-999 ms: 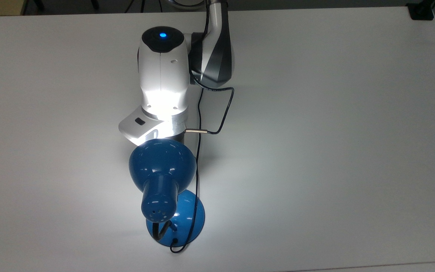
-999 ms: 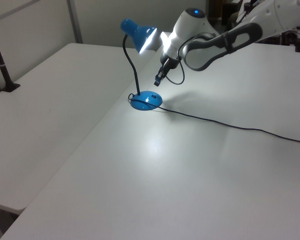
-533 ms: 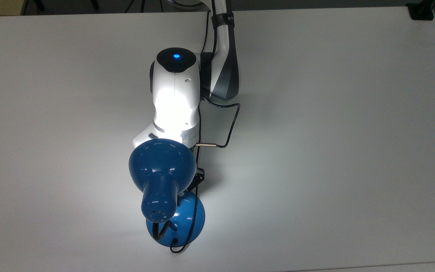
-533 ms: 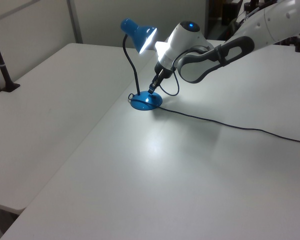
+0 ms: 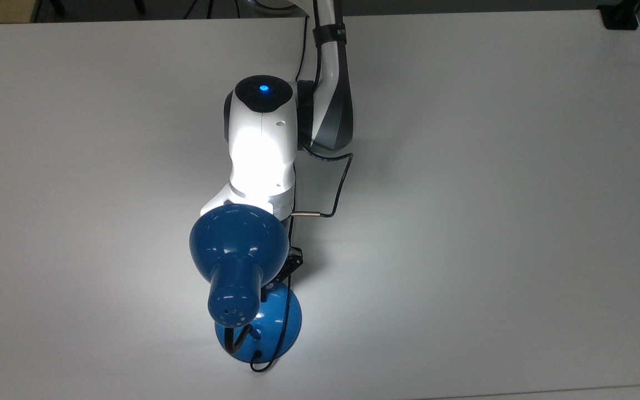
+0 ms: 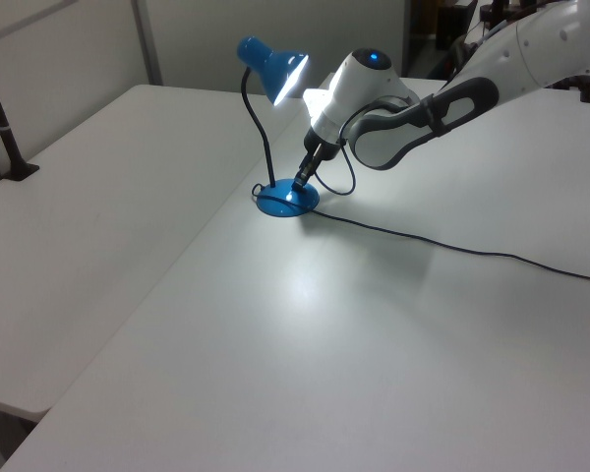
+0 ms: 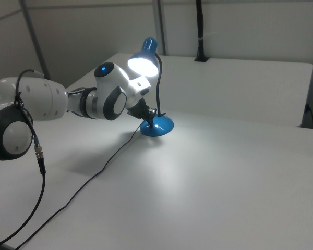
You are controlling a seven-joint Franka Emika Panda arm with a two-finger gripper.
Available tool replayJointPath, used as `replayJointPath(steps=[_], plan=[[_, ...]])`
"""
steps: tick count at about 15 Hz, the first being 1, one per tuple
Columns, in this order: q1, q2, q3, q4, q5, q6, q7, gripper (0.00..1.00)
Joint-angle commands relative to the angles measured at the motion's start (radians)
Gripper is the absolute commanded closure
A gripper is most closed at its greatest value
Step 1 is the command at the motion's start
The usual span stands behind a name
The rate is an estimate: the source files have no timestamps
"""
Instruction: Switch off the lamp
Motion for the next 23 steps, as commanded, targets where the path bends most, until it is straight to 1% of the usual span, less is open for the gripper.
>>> replayJointPath(steps=[1, 5, 10, 12, 13, 15, 16, 17, 18, 19, 21, 22, 23], plan=[[0.014, -0.018, -0.012, -0.092, -0.001, 0.004, -0.053, 1.00], [0.014, -0.055, -0.014, -0.150, -0.001, 0.004, -0.067, 1.00], [0.019, -0.054, -0.015, -0.210, -0.001, 0.004, -0.085, 1.00], [0.016, -0.072, -0.015, -0.227, 0.001, 0.003, -0.085, 1.00], [0.014, -0.104, -0.015, -0.248, 0.002, 0.001, -0.082, 1.00], [0.005, -0.208, -0.014, -0.306, 0.022, -0.029, -0.064, 1.00], [0.003, -0.268, -0.014, -0.328, 0.028, -0.098, -0.044, 1.00], [-0.001, -0.319, -0.014, -0.328, 0.028, -0.203, -0.029, 1.00], [-0.020, -0.390, -0.014, -0.320, 0.027, -0.379, -0.032, 0.91], [-0.029, -0.438, -0.014, -0.316, 0.021, -0.479, -0.036, 0.83], [-0.038, -0.507, -0.015, -0.314, 0.013, -0.641, -0.044, 0.51], [-0.046, -0.538, -0.014, -0.313, 0.005, -0.701, -0.044, 0.15], [-0.047, -0.566, -0.012, -0.311, 0.001, -0.758, -0.047, 0.00]])
